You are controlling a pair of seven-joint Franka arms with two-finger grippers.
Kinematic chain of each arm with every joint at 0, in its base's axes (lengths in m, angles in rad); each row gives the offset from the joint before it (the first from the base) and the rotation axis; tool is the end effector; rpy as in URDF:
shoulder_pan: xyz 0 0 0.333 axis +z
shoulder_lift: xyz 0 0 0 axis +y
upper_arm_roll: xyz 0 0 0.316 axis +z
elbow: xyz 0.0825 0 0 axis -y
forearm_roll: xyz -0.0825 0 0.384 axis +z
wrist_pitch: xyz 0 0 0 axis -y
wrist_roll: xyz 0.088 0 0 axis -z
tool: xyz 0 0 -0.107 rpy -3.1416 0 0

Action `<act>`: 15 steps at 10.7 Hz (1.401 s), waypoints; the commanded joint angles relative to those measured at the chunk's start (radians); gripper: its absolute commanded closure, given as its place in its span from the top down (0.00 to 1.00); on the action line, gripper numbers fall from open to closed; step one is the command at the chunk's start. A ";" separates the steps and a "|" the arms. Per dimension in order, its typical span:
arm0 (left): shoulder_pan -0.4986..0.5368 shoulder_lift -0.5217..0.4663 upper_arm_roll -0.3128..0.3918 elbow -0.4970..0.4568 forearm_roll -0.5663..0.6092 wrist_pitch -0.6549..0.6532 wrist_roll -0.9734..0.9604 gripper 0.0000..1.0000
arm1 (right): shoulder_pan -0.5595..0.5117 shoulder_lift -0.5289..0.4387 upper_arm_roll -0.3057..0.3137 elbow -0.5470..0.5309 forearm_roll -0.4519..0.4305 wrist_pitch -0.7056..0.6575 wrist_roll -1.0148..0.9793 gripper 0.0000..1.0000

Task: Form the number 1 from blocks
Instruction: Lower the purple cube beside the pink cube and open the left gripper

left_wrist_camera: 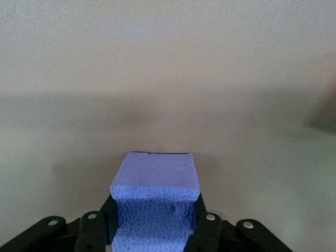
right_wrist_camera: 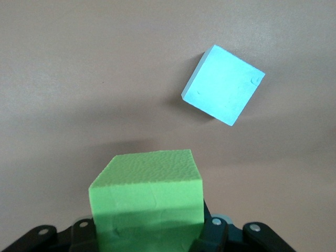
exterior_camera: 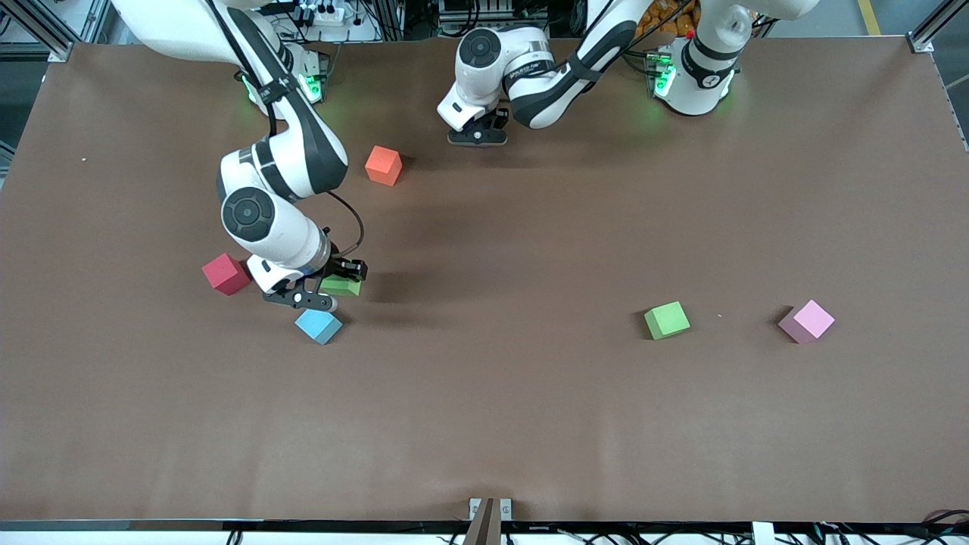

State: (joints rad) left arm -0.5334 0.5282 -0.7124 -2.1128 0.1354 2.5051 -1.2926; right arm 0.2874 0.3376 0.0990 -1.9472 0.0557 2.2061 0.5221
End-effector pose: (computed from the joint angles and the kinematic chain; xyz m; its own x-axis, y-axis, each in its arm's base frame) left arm 0.1855 -0.5478 0.2200 0.9706 -0.0046 -0.2407 0.0148 -0.9968 0.0787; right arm 0.5616 0.2280 0.3022 0.9795 -0.1716 -0.1056 -0.1752 -0.9842 -0.0255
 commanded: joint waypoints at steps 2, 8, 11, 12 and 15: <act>-0.023 0.026 0.010 0.028 0.033 -0.009 -0.040 0.00 | -0.002 -0.037 -0.001 -0.035 0.006 0.001 0.010 0.12; -0.023 0.024 0.010 0.019 0.035 -0.055 -0.037 1.00 | -0.002 -0.035 -0.001 -0.036 0.006 0.004 0.012 0.12; -0.019 0.015 0.010 0.031 0.038 -0.089 -0.039 1.00 | -0.001 -0.035 -0.001 -0.036 0.006 0.003 0.012 0.12; -0.014 0.007 0.011 0.046 0.038 -0.094 -0.040 1.00 | -0.001 -0.035 -0.001 -0.036 0.006 0.004 0.012 0.12; 0.064 -0.066 0.011 0.169 0.039 -0.286 -0.034 1.00 | 0.019 -0.028 -0.001 -0.032 0.006 0.015 0.013 0.12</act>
State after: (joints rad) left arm -0.5179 0.5193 -0.7003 -2.0025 0.1390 2.3300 -1.2963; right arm 0.2885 0.3376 0.0983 -1.9513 0.0557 2.2074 0.5222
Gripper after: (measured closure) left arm 0.000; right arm 0.383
